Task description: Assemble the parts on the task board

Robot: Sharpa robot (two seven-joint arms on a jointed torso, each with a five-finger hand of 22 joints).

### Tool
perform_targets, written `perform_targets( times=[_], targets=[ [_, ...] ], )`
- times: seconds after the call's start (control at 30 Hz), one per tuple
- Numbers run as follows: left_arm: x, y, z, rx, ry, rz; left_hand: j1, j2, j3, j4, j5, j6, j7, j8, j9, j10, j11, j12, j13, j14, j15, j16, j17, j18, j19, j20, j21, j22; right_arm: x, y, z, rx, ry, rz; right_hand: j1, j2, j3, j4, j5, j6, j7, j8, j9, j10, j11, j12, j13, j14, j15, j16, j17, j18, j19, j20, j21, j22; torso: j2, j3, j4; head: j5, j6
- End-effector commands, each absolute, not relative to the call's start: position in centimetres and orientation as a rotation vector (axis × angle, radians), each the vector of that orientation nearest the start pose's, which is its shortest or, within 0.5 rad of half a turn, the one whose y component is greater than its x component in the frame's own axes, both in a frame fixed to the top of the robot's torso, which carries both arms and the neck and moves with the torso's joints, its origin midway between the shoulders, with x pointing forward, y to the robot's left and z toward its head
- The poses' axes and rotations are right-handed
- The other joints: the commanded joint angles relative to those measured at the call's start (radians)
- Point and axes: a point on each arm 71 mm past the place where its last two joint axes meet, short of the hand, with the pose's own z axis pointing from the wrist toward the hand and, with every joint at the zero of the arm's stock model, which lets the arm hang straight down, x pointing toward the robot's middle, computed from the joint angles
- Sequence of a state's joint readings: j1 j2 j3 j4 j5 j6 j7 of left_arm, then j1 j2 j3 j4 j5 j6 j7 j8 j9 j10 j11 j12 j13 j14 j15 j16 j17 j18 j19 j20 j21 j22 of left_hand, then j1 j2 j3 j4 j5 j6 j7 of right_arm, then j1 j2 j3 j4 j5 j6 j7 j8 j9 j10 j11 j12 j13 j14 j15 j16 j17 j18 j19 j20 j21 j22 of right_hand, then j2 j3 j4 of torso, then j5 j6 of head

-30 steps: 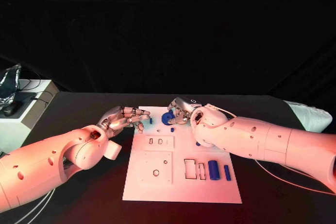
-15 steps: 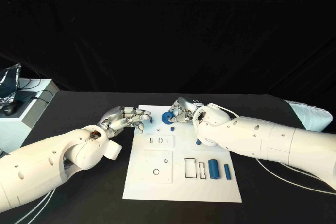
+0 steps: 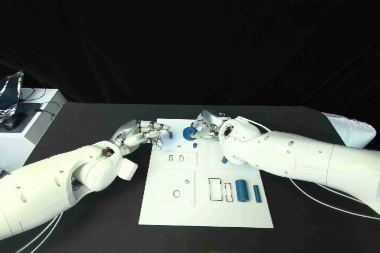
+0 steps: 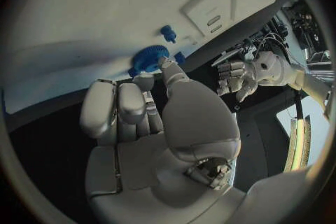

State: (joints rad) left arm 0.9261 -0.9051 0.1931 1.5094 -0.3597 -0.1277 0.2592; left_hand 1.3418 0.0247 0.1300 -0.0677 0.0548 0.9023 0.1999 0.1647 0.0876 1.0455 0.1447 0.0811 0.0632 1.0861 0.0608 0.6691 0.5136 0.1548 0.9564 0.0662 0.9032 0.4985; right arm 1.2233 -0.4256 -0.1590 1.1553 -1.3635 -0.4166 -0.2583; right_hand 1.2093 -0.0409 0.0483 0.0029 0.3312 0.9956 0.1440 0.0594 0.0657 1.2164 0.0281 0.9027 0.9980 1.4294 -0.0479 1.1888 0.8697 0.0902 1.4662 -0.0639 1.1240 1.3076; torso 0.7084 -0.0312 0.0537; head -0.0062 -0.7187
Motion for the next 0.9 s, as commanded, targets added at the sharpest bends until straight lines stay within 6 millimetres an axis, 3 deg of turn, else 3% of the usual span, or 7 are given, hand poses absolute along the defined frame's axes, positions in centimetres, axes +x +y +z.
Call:
perform_targets(
  times=[0.03, 0.6, 0.9],
  targets=[
    [46.3, 23.4, -22.7, -0.938, 1.646, -1.519, 0.002, 0.003, -0.001, -0.007, -0.004, -0.005, -0.001, 0.005, -0.001, -0.005, 0.0, 0.003, -0.001, 0.003, 0.003, 0.001, -0.001, 0.014, 0.005, -0.002, -0.003, 0.001, 53.0, -9.6, -23.2, -0.064, 1.741, 0.553, -0.003, 0.0, -0.002, -0.001, 0.003, -0.001, 0.003, 0.004, 0.0, 0.0, -0.006, 0.0, 0.0, 0.003, -0.005, 0.001, 0.0, 0.01, 0.076, -0.001, 0.003, 0.139, 0.0, -0.0004, 0.0004, 0.001, -0.002],
    [46.4, 23.8, -22.8, -0.942, 1.642, -1.507, 0.003, 0.004, -0.001, -0.01, -0.004, -0.005, -0.001, 0.005, -0.001, -0.005, 0.0, 0.003, -0.001, 0.003, 0.003, 0.002, -0.001, 0.014, 0.005, -0.002, -0.004, 0.003, 52.7, -11.1, -22.9, -0.024, 1.681, 0.553, 0.002, -0.002, 0.001, -0.005, 0.007, -0.004, 0.004, 0.004, 0.0, 0.001, -0.006, 0.001, 0.001, 0.003, -0.005, 0.002, 0.001, 0.01, 0.076, -0.001, 0.003, 0.139, 0.001, 0.0004, -0.0006, 0.004, 0.0],
    [46.5, 24.0, -22.9, -0.945, 1.64, -1.499, 0.003, 0.004, -0.001, -0.01, -0.004, -0.005, -0.001, 0.005, -0.001, -0.005, 0.0, 0.003, -0.001, 0.003, 0.003, 0.002, -0.001, 0.014, 0.005, -0.002, -0.004, 0.003, 52.5, -13.1, -22.3, 0.069, 1.614, 0.582, 0.003, -0.011, 0.004, -0.004, 0.007, -0.015, 0.007, 0.005, 0.001, -0.001, -0.004, -0.007, -0.005, 0.002, -0.004, -0.005, -0.006, 0.012, 0.075, 0.0, -0.004, 0.137, -0.001, 0.0004, -0.0011, 0.003, 0.003]
  ],
)
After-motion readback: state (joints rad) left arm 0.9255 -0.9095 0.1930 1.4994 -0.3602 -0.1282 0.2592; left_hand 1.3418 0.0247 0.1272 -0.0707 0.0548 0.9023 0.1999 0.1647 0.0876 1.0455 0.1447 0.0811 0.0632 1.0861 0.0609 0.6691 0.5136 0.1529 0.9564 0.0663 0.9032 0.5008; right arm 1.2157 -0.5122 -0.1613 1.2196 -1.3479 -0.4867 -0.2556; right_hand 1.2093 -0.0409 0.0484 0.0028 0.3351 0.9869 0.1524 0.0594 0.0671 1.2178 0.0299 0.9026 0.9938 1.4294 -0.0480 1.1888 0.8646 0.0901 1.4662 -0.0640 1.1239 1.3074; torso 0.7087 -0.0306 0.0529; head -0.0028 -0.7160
